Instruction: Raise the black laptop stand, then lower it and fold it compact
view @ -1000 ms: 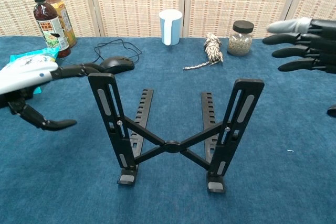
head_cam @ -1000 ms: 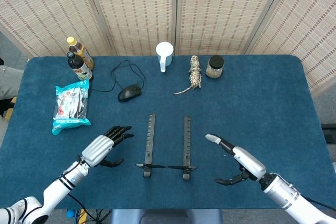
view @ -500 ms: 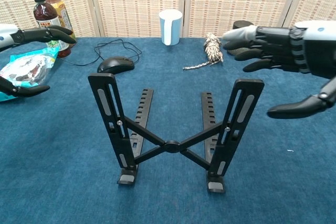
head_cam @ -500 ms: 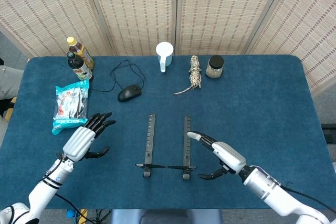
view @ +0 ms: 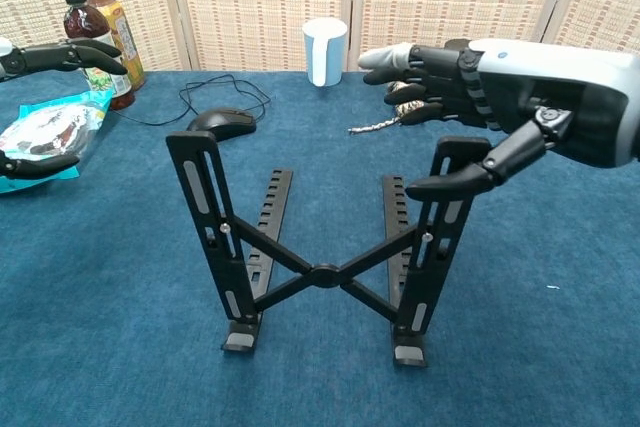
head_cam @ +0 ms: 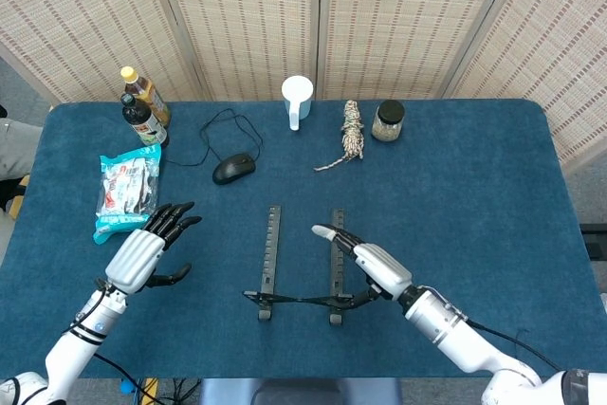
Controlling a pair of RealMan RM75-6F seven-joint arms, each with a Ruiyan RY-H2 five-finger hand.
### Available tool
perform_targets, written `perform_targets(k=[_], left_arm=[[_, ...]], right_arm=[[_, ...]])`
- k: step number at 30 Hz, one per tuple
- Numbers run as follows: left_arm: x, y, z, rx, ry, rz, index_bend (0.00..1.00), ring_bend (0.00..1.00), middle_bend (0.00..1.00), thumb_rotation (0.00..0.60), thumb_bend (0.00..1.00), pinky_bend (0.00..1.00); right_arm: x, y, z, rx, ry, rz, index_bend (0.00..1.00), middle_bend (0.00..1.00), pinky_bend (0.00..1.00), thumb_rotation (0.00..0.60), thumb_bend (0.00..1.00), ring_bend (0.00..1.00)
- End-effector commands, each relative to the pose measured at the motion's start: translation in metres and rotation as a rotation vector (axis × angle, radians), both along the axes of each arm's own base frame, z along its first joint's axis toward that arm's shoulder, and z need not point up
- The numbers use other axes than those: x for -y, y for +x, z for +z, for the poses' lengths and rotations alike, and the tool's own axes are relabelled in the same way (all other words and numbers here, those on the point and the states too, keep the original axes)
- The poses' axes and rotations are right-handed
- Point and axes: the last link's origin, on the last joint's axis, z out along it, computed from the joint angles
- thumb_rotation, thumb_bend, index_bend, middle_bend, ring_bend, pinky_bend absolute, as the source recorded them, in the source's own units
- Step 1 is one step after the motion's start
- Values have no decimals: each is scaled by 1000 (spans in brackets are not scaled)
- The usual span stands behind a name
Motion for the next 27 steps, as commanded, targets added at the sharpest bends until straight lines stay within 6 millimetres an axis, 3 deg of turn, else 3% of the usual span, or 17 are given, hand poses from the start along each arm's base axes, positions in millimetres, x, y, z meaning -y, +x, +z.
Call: perform_targets(k=[1,7,17,21,27], left_arm=[[0,-1,1,0,3,1,117,0,7,600,279,0],[-1,-4,5,-11,16,7,117,0,7,600,279,0],[-15,-8,7,-118,49,3,117,0,7,600,279,0],[-27,-7,0,-198,38,-10,117,0,7,600,280,0],[-43,-3,-23,-303,-10,-40,117,0,7,600,278,0]], right_arm=[[11,1,-4,-22,-85,-12,0,43,89,600,132,0],[19,-2,3,-46,-237,-58,0,45,89,600,156,0],[6,-7,42,-89,-414,55,0,45,62,600,155,0],[-1,-13,50,-189,-447,144,0,45,61,600,153,0],[-9,-23,46,-388,-512,305,0,45,61,600,89,0]])
